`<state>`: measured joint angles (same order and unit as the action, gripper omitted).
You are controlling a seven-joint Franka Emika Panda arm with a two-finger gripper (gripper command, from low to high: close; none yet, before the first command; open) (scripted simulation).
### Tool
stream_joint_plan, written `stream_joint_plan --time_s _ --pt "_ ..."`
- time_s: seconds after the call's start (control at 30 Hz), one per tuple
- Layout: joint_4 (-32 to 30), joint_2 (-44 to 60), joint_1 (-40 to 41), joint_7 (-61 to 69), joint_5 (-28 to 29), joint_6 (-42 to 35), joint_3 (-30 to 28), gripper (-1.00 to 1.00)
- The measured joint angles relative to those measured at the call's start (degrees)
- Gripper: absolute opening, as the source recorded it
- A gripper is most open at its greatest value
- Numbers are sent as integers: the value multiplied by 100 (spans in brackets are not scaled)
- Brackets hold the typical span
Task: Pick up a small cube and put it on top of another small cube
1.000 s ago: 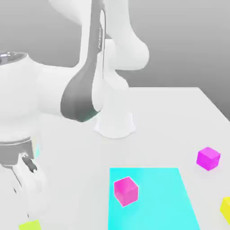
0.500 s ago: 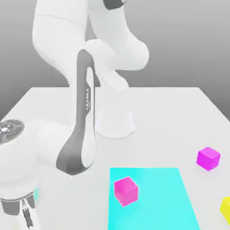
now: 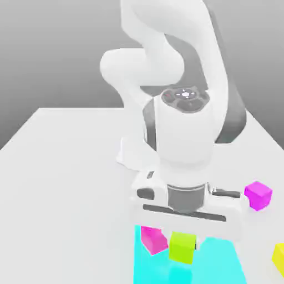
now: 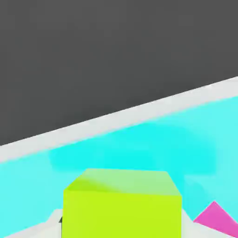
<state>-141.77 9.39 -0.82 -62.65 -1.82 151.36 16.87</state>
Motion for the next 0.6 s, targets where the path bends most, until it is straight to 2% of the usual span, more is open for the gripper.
stream_joint_plan --time_s 0.1,0.3,0.4,0.5,0.53,0.6 --pt "-402 -372 -455 531 -48 32 569 -100" --pt "-1255 -1153 -2322 1785 -191 126 1441 -100" --pt "-1344 -756 -2336 1487 447 552 1311 -100" --pt "-1316 -140 -2590 872 1328 1053 861 -100" --pt "-1307 -8 -2672 739 1518 1160 740 100" --pt "-1307 -8 -2672 738 1518 1160 741 100"
